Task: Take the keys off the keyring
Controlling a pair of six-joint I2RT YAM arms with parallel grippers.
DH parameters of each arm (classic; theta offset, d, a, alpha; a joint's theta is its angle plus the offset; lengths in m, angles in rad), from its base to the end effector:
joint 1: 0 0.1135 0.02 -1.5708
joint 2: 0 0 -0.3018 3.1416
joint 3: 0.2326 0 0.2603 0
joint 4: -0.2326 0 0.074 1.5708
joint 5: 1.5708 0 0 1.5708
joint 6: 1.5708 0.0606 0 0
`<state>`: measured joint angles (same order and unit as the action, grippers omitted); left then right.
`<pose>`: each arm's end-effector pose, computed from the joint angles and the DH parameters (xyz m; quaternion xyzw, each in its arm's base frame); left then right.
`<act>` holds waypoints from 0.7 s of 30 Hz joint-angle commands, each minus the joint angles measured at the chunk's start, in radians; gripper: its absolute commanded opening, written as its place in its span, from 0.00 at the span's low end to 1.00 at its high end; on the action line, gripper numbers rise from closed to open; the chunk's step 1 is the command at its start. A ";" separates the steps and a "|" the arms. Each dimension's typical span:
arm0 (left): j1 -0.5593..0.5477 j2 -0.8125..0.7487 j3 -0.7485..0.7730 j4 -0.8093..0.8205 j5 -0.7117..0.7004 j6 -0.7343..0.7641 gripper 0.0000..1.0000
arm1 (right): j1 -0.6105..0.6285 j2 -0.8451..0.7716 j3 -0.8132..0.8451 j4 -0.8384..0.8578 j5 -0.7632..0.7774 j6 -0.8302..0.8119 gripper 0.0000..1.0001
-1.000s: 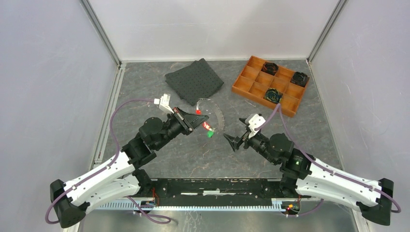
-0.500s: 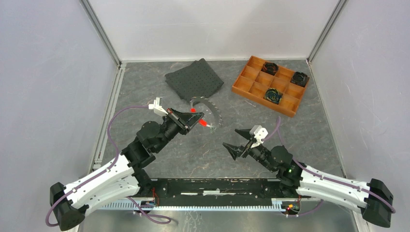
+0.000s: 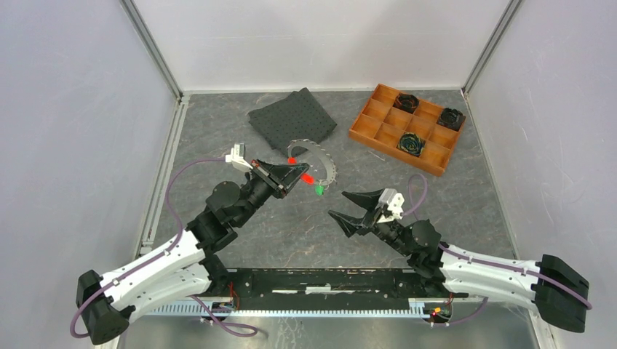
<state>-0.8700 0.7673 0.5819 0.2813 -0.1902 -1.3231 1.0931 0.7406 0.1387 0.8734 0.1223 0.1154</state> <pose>0.1349 -0.1422 0.3481 -0.2188 0.6365 -0.6264 0.3933 0.0844 0.1469 0.2592 -0.2406 0.5559 0.4211 0.6751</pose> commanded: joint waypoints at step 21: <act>0.005 0.034 -0.001 0.124 0.007 -0.068 0.02 | 0.078 0.225 0.162 0.269 0.109 -0.156 0.58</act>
<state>-0.8700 0.8047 0.5819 0.3447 -0.1810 -1.3563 1.1595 0.9440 0.2478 1.0512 0.1753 0.0021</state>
